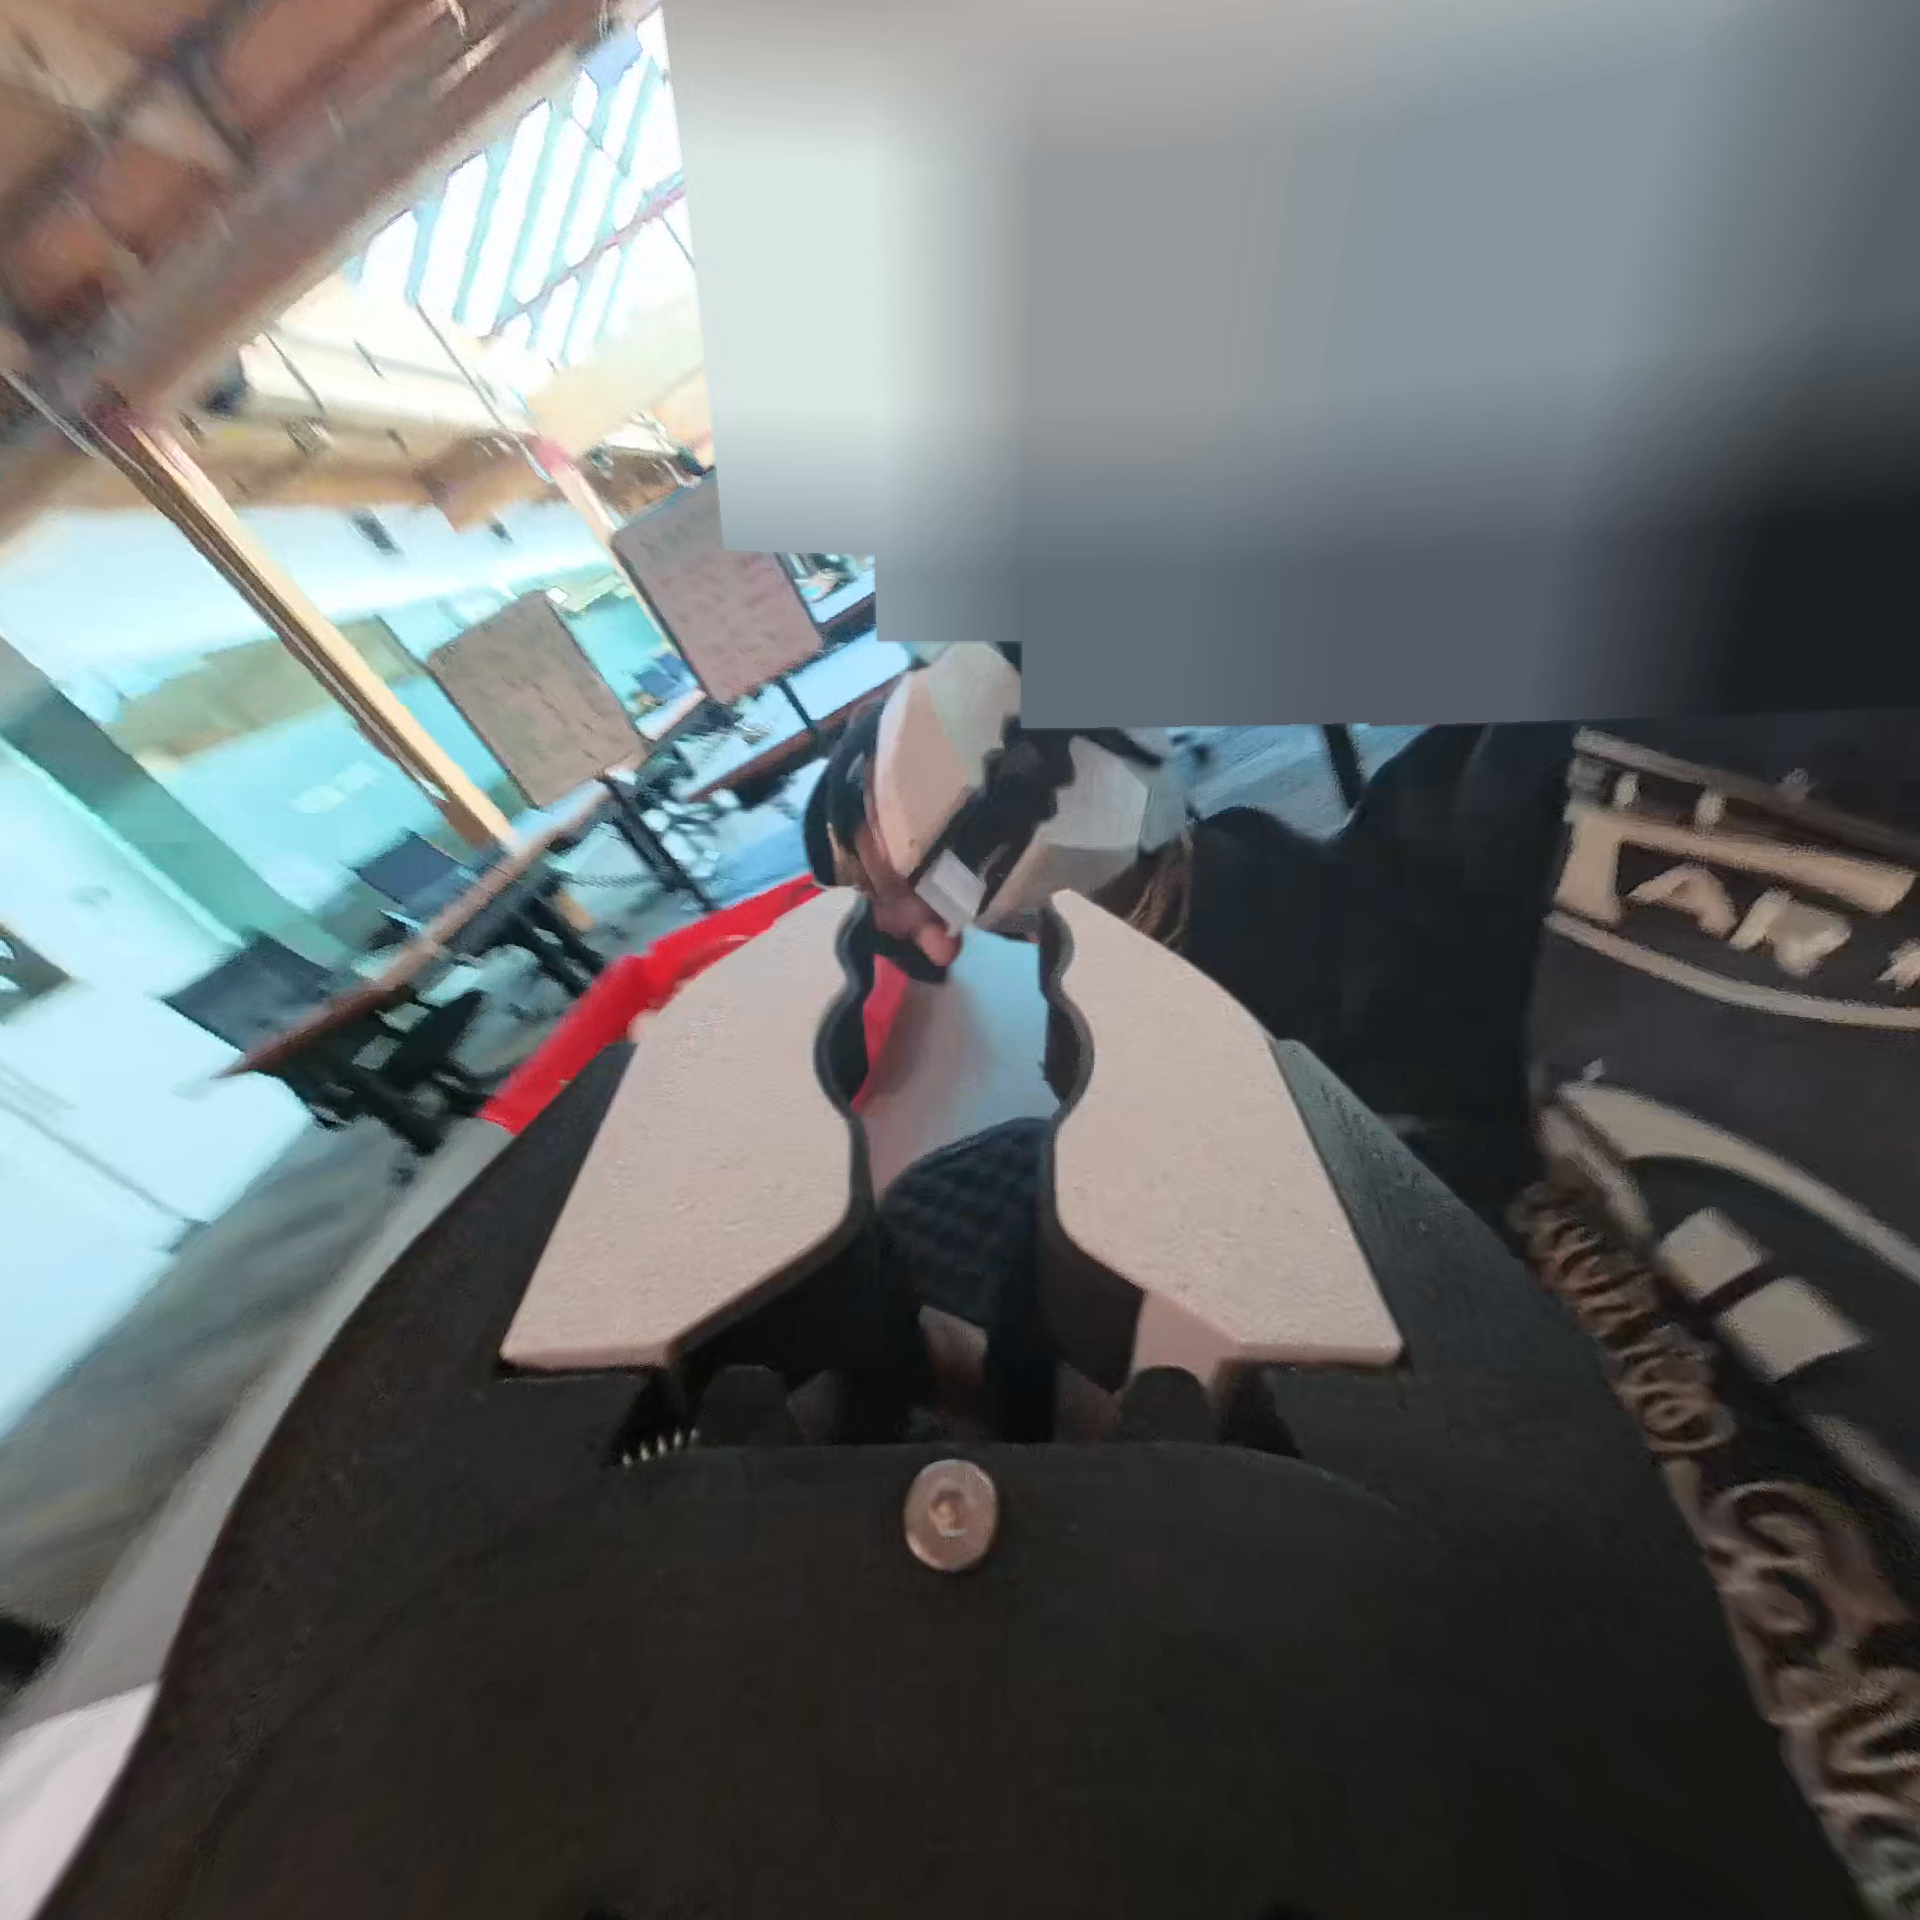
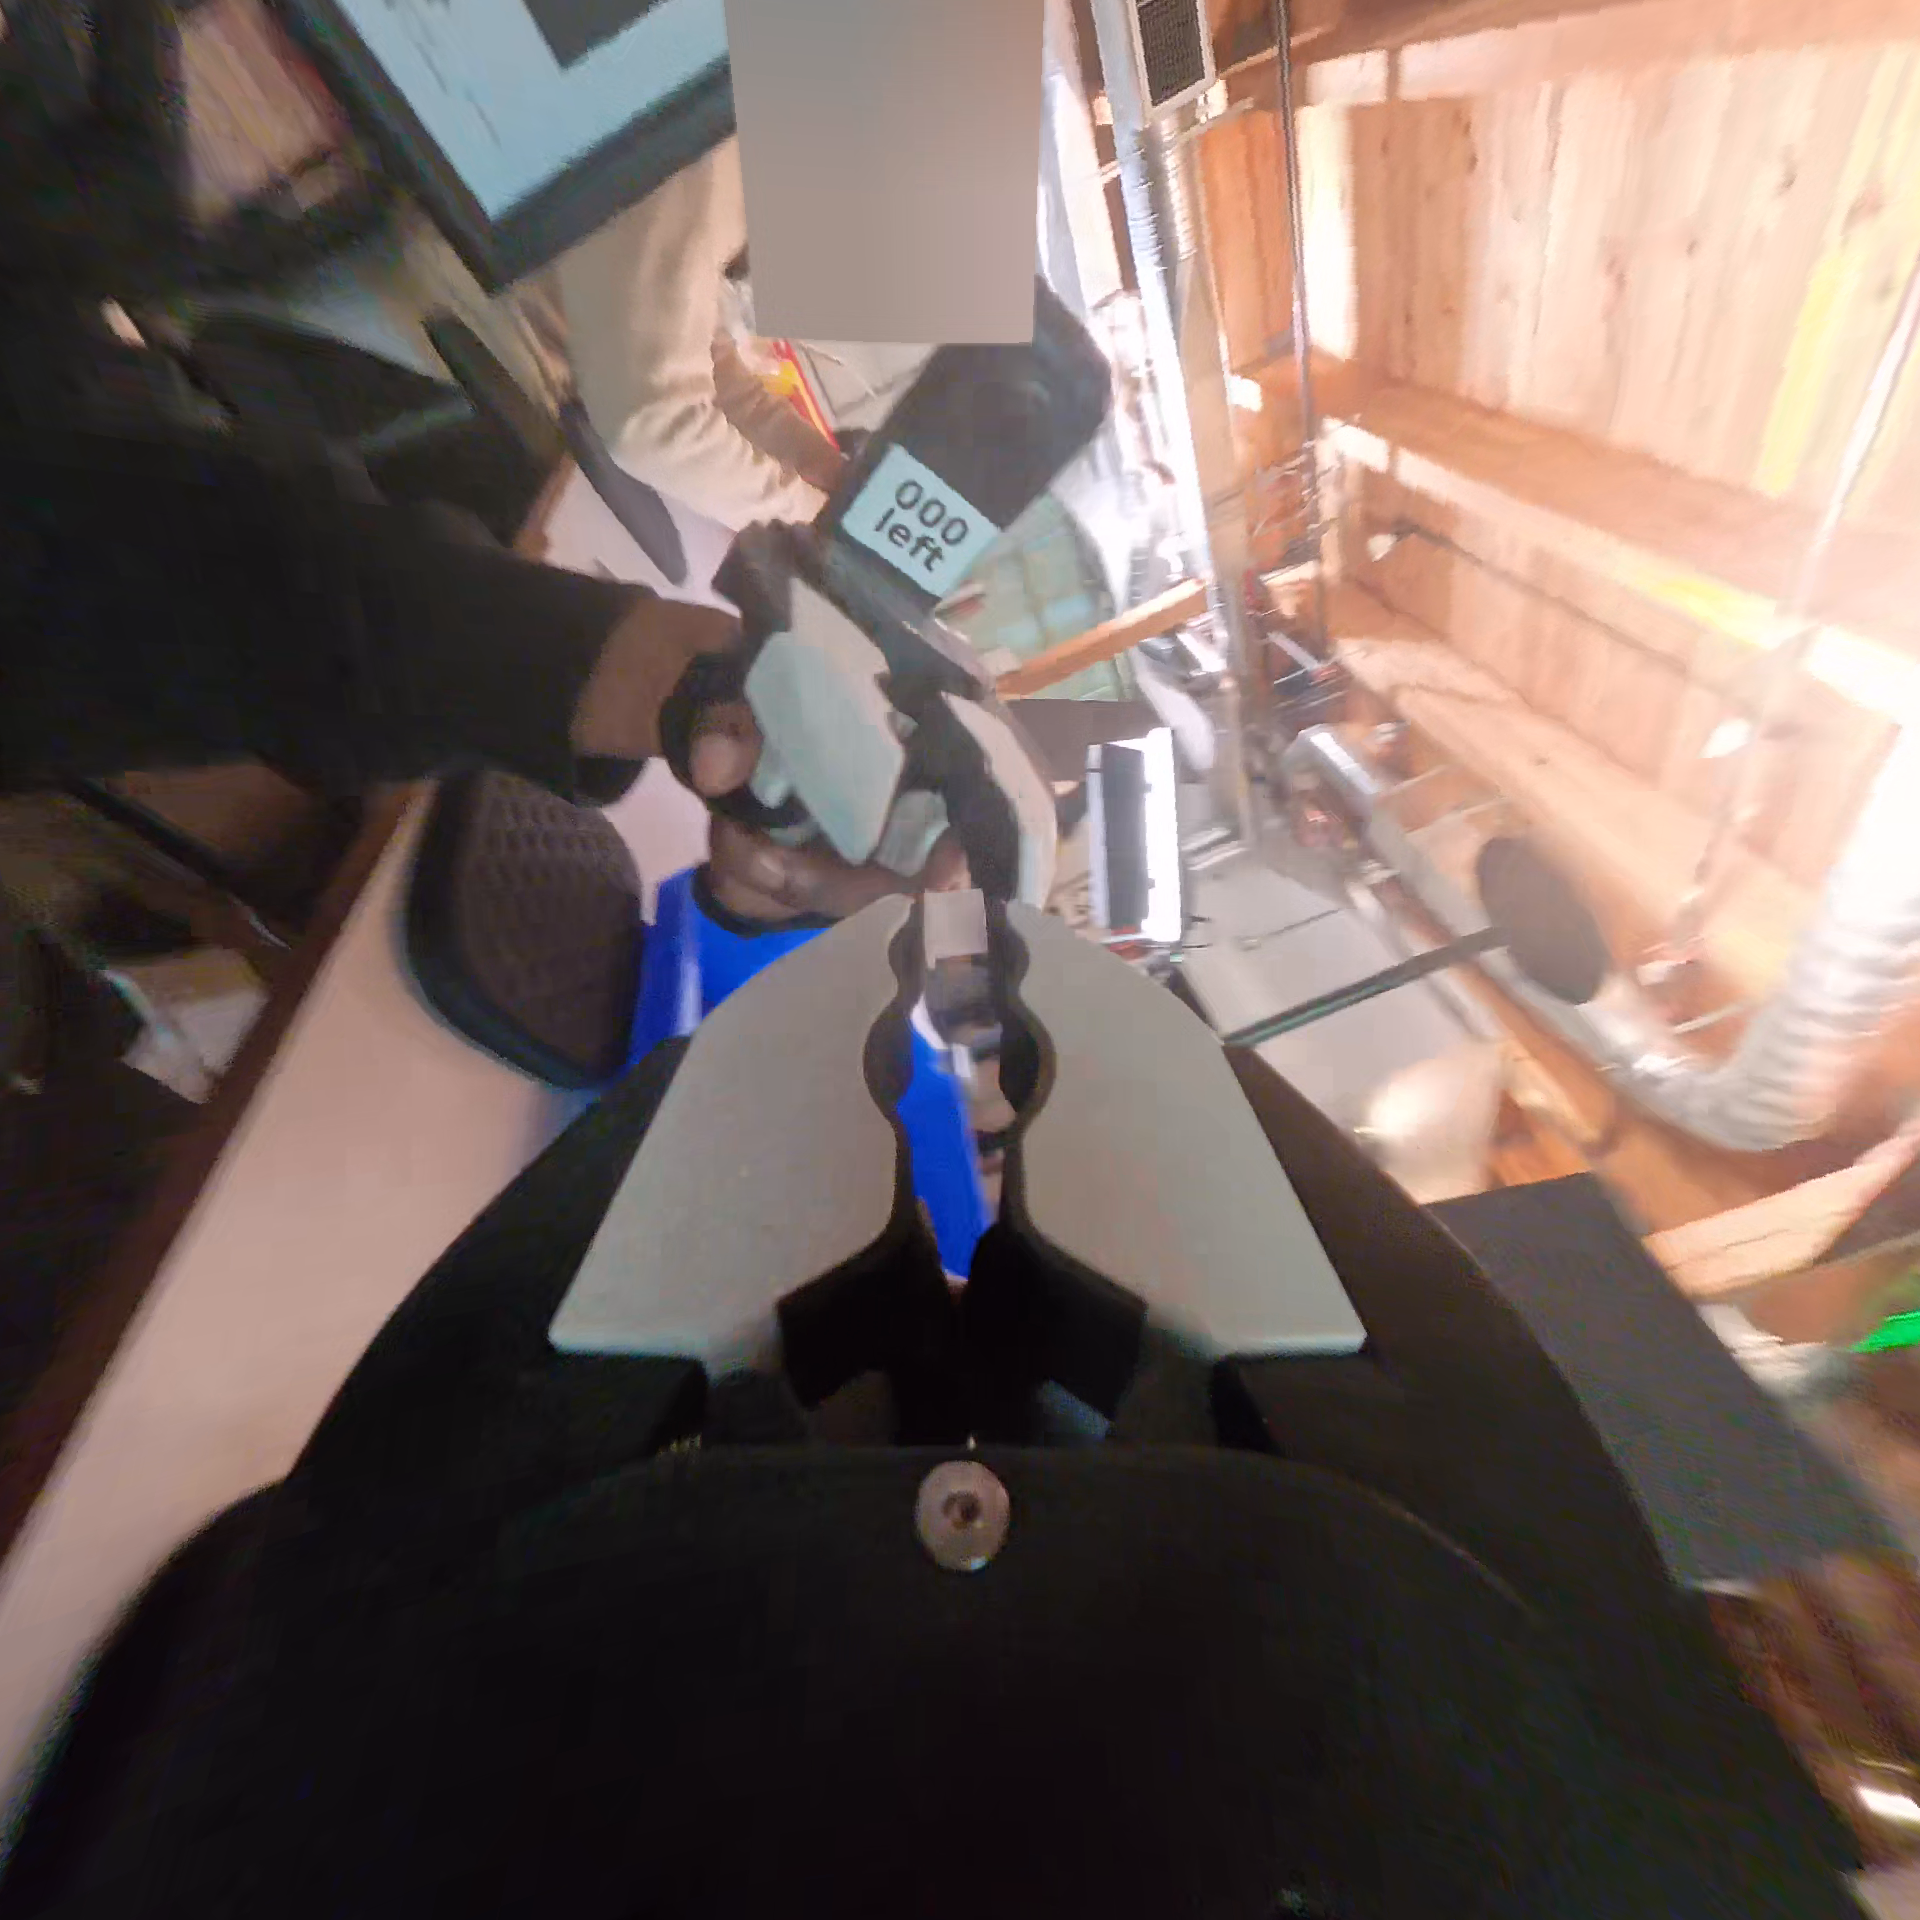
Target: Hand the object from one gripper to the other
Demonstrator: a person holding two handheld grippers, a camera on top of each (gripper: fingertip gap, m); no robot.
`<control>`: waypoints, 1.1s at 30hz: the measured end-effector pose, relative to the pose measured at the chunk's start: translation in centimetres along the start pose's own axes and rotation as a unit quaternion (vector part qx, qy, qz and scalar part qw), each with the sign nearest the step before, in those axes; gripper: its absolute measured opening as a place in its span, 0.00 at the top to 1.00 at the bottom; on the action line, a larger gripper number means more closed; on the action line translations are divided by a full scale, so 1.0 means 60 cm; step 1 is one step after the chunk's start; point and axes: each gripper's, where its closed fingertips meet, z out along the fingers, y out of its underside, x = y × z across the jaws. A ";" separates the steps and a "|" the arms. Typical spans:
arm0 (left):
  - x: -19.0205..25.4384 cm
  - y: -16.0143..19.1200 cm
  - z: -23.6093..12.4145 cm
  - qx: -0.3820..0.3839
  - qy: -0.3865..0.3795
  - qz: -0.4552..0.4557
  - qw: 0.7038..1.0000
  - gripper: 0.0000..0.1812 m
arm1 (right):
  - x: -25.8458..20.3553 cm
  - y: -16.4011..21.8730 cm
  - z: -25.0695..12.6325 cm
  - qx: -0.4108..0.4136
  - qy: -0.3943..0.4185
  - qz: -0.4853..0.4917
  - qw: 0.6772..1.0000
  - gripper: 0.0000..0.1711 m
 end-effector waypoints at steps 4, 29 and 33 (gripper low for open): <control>0.001 -0.006 0.001 -0.002 -0.039 0.123 0.992 0.84 | 0.002 -0.006 -0.005 0.030 -0.038 0.122 0.991 0.93; 0.006 -0.004 -0.003 -0.005 0.042 -0.114 0.993 0.94 | 0.002 -0.008 -0.004 -0.001 0.058 -0.163 0.985 0.94; 0.012 -0.004 -0.001 -0.009 0.052 -0.123 0.991 0.95 | -0.003 -0.006 -0.002 -0.009 0.053 -0.177 0.983 0.95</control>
